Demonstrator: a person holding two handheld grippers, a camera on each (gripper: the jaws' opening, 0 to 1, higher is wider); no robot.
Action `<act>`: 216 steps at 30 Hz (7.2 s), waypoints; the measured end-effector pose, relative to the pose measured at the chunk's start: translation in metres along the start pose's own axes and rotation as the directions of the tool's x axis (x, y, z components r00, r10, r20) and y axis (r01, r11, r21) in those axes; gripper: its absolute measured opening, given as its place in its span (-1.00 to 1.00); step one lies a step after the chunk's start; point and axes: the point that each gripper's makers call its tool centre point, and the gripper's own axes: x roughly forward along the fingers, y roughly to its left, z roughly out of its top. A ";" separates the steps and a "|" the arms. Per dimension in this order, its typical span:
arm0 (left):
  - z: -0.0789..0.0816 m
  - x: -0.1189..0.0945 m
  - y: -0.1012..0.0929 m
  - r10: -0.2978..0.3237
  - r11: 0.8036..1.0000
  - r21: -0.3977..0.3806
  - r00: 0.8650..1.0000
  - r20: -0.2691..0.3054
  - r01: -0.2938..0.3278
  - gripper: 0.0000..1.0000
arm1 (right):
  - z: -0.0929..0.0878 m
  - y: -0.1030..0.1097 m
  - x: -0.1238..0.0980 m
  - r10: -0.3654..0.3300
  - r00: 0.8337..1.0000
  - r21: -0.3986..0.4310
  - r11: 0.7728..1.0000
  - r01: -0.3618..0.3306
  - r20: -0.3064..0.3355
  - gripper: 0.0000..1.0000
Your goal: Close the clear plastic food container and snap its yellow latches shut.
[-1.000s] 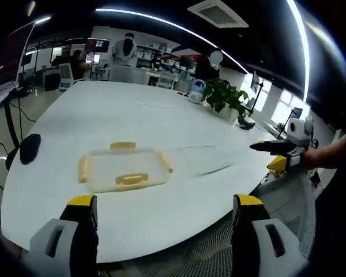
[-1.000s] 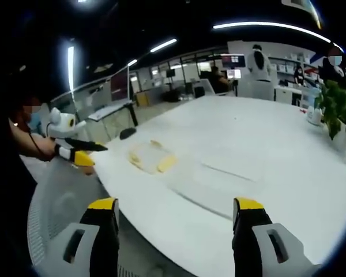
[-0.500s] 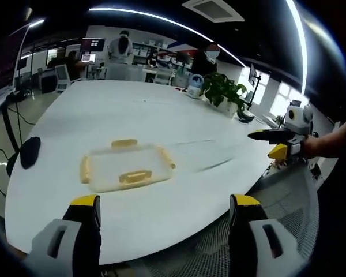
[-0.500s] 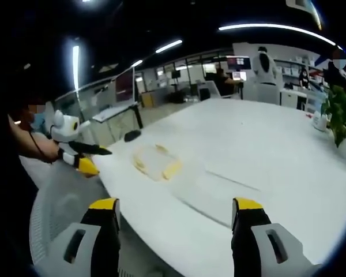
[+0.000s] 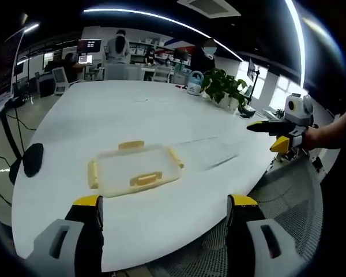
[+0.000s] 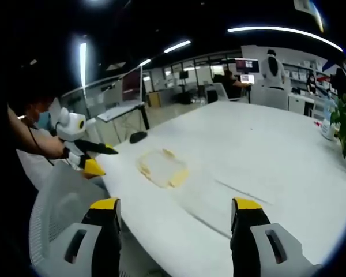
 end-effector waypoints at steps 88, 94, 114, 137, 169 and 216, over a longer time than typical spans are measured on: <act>0.011 0.046 0.086 -0.120 0.934 0.302 0.963 -0.243 0.192 0.62 | 0.026 0.023 0.093 0.146 0.982 -0.208 0.964 -0.169 -0.122 0.48; 0.009 0.048 0.089 -0.129 0.923 0.319 0.954 -0.270 0.215 0.60 | 0.022 0.019 0.099 0.147 0.977 -0.234 0.955 -0.181 -0.153 0.46; -0.001 0.055 0.100 -0.144 0.901 0.341 0.926 -0.348 0.268 0.56 | 0.019 0.021 0.117 0.178 0.963 -0.260 0.938 -0.228 -0.202 0.44; -0.008 0.064 0.107 -0.155 0.860 0.385 0.890 -0.429 0.335 0.55 | 0.008 0.018 0.129 0.195 0.945 -0.282 0.921 -0.269 -0.264 0.37; -0.022 0.078 0.118 -0.133 0.693 0.522 0.800 -0.585 0.497 0.49 | -0.004 0.015 0.152 0.211 0.911 -0.321 0.887 -0.330 -0.353 0.31; -0.016 0.086 0.119 -0.115 0.522 0.583 0.729 -0.675 0.622 0.40 | -0.035 0.004 0.186 0.200 0.791 -0.396 0.779 -0.486 -0.579 0.13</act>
